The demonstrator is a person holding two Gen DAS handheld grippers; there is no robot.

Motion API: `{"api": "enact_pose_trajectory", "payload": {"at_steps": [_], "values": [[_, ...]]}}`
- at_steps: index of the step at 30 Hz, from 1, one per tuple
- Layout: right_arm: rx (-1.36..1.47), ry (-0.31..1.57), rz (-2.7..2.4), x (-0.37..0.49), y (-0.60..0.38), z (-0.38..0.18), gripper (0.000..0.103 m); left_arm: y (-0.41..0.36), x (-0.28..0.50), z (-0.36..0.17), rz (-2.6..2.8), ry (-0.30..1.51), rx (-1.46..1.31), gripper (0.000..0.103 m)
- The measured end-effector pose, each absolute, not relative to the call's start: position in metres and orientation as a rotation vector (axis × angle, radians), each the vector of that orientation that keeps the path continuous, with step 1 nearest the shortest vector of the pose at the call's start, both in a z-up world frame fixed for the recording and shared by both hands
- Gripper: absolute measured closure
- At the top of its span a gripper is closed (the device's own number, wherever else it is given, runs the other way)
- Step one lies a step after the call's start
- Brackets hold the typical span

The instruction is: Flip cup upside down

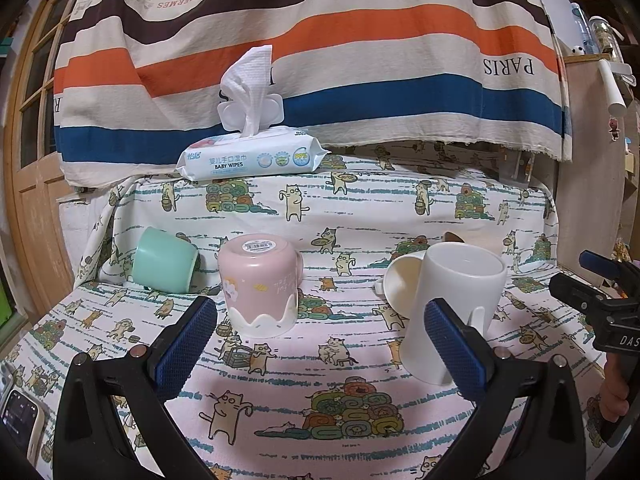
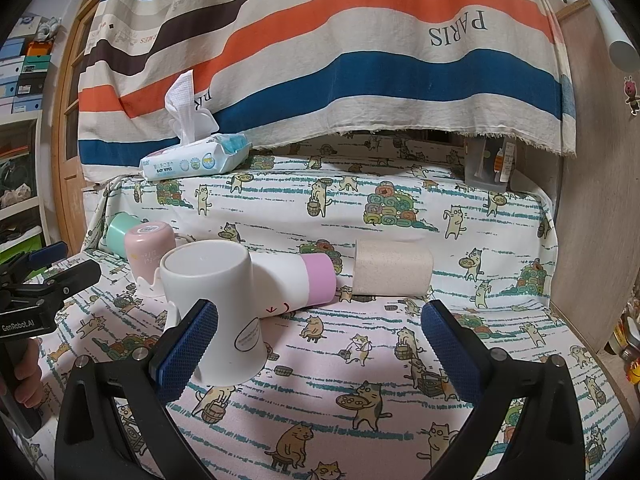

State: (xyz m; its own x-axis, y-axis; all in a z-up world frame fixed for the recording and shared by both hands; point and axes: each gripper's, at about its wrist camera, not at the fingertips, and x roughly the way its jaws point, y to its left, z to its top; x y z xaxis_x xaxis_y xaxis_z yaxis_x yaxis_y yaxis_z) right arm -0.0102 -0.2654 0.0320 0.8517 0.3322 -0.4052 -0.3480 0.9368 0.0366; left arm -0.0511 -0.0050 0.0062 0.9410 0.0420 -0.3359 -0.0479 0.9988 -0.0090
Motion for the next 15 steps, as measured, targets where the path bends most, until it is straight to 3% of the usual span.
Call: {"api": "enact_pose_trajectory", "payload": {"at_steps": [15], "values": [[-0.039,0.421,0.359,-0.0095,-0.2655,0.0317,0.001,-0.0050,-0.0510,0.0063,0.046,0.342,-0.017,0.000]]}}
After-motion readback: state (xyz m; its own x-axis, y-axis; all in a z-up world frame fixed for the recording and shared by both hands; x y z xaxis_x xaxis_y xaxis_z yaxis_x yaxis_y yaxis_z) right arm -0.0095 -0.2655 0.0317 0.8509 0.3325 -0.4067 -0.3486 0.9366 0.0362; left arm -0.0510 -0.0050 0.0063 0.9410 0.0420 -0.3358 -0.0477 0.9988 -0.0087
